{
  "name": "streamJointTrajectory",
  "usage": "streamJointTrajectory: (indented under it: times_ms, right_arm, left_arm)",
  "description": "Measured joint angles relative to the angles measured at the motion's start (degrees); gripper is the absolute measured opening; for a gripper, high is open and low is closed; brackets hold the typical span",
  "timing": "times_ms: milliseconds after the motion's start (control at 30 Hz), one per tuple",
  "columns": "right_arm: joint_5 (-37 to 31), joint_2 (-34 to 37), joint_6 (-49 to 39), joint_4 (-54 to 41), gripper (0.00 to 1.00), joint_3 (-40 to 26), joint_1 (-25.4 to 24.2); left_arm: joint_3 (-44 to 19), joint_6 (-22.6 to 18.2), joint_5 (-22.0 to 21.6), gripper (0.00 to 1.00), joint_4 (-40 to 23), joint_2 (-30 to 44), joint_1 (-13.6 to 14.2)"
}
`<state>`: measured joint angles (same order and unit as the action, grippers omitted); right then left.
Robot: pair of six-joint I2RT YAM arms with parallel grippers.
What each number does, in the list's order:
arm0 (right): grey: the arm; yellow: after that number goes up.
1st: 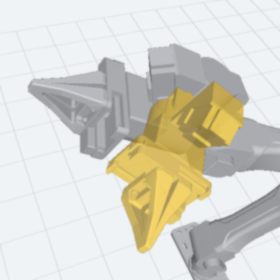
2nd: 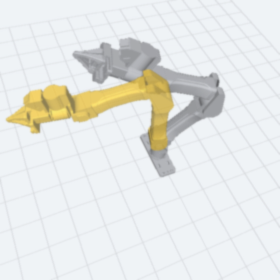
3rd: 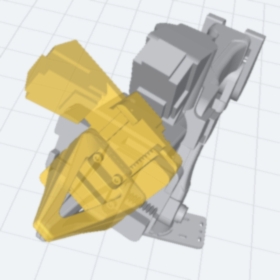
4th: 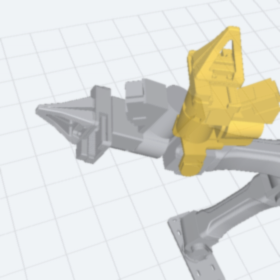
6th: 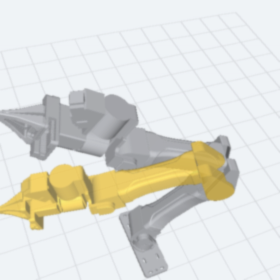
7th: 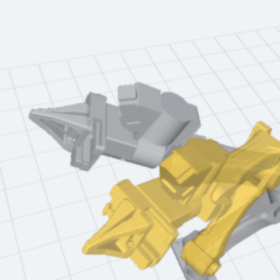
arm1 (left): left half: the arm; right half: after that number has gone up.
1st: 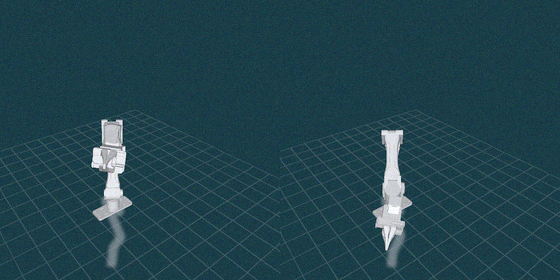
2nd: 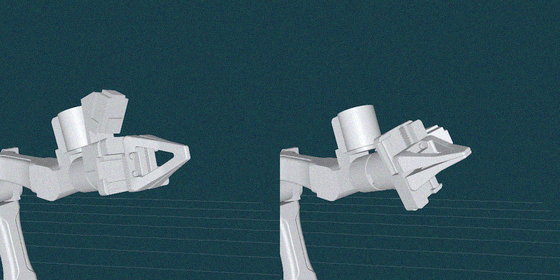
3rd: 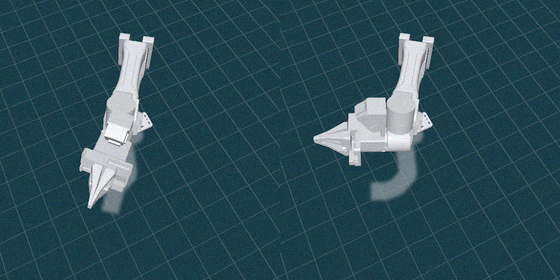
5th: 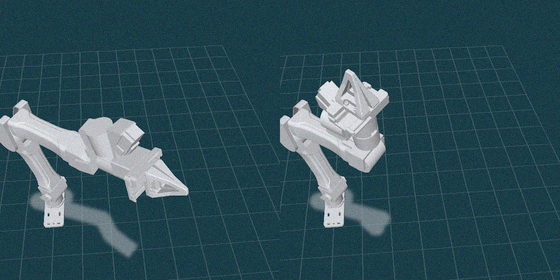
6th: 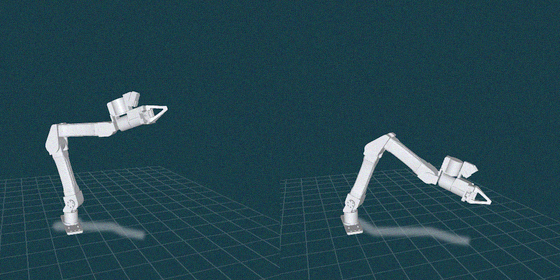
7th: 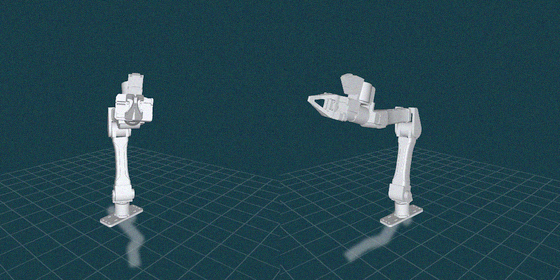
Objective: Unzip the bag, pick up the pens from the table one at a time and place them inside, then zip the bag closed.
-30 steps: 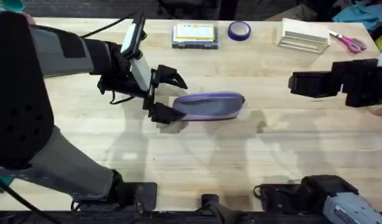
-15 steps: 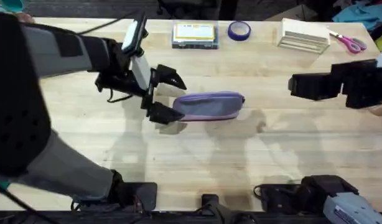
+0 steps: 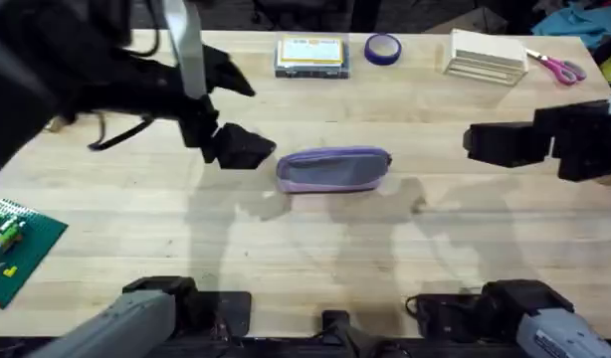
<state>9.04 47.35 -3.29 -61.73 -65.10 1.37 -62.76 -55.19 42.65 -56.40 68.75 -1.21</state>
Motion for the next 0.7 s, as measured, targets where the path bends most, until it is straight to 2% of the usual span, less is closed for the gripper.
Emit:
streamJointTrajectory:
  times_ms: [200, 233, 267, 367, 467, 700]
  right_arm:
    - [0.00, -1.13, 0.02, -0.02, 0.998, 0.00, 0.00]
    - [0.00, -1.11, 0.00, -0.02, 0.998, 0.00, 0.00]
    - [0.00, -1.11, -0.03, -0.02, 0.998, 0.00, 0.00]
    - [0.00, -1.11, -0.03, -0.02, 0.998, 0.00, 0.00]
    - [0.02, -1.11, -0.03, -0.02, 0.998, 0.00, 0.00]
    - [0.00, -1.11, -0.07, -0.02, 0.998, 0.00, 0.00]
  left_arm:
    - [0.00, 20.12, -9.59, 0.995, -0.26, -10.55, 0.00]
    - [0.00, 27.66, -12.66, 0.995, -0.32, -14.81, 0.00]
    - [0.00, 29.67, -13.32, 0.995, -0.37, -16.14, 0.00]
    - [0.00, 33.76, -14.79, 0.995, -0.71, -19.93, 0.00]
    - [0.00, 35.88, -16.15, 0.995, -1.39, -22.89, 0.00]
    - [0.00, 37.62, -17.43, 0.995, -1.53, -24.92, 0.00]
